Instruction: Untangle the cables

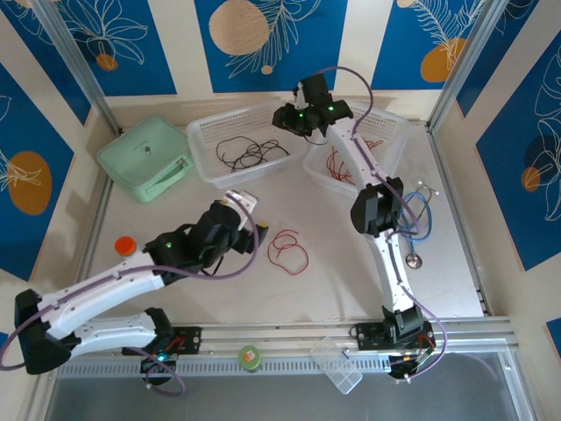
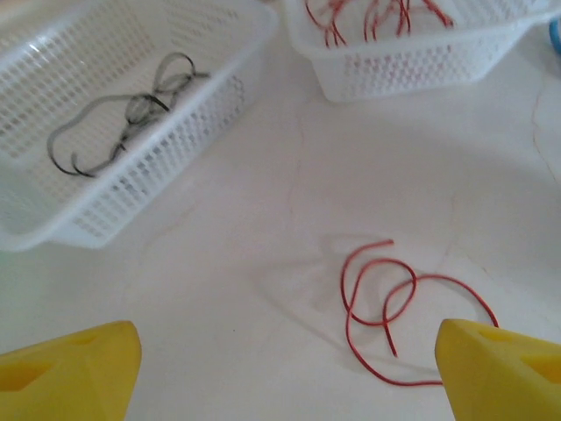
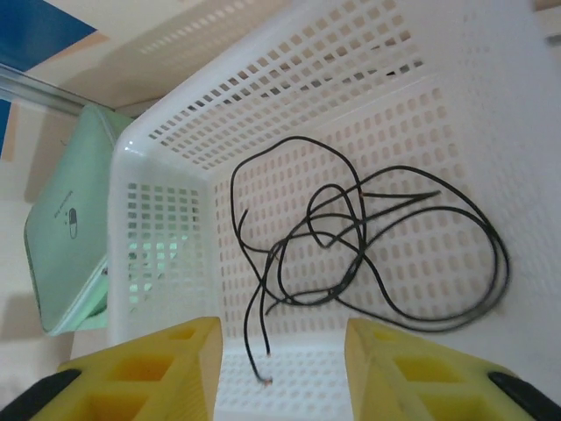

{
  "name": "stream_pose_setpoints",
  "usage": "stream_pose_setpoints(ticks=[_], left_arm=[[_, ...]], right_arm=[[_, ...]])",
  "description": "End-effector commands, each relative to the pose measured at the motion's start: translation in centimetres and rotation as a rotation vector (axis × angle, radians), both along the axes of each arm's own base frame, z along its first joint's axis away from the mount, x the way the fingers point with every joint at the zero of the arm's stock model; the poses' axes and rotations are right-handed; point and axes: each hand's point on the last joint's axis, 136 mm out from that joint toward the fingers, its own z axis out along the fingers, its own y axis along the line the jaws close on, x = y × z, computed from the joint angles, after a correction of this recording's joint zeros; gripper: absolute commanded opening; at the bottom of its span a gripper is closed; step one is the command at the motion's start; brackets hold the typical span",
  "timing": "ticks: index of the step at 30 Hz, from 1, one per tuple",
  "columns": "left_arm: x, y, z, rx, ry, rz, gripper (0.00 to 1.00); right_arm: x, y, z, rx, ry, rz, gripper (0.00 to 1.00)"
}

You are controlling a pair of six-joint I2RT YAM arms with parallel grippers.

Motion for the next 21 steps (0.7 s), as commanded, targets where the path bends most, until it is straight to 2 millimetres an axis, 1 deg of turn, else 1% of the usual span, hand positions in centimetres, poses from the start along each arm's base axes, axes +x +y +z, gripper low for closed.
stream_pose_setpoints(ticks=[1,3,5,8,9,12,15,18,21], left_arm=[[-0.5,-1.5,-2.6,0.037,0.147,-0.044,0.85],[-0.2,-2.5,-4.6,0.051,0.229,-0.058,0.82],[0.2,-3.4,-6.7,0.026,0.33,-0.081,0.78],[0.8,-4.7,-9.5,-0.014,0.451,-0.115,0.72],[1.1,-5.0,-10.4,-0.014,0.475,-0.122,0.7],[1.5,-5.9,-12.9,0.009,0.529,-0.147,0.67],[1.9,-6.6,-15.1,0.038,0.574,-0.162,0.64],[2.2,-6.9,-17.1,0.073,0.603,-0.162,0.58],[2.3,-7.1,-18.2,0.083,0.614,-0.164,0.53]], right_arm=[[-4.0,-3.0,6.5,-0.065,-0.1,-0.042,0.39],[-6.5,-4.8,7.7,-0.076,-0.125,-0.077,0.39],[-9.2,-6.5,8.3,-0.077,-0.149,-0.106,0.39],[-13.5,-9.0,8.4,-0.079,-0.165,-0.147,0.39],[-15.0,-9.8,8.0,-0.083,-0.159,-0.16,0.38],[-19.0,-11.5,6.9,-0.076,-0.145,-0.176,0.39],[-22.1,-12.7,5.5,-0.07,-0.112,-0.185,0.39],[-24.6,-13.7,4.3,-0.07,-0.086,-0.202,0.38],[-26.3,-14.7,3.2,-0.078,-0.063,-0.224,0.38]])
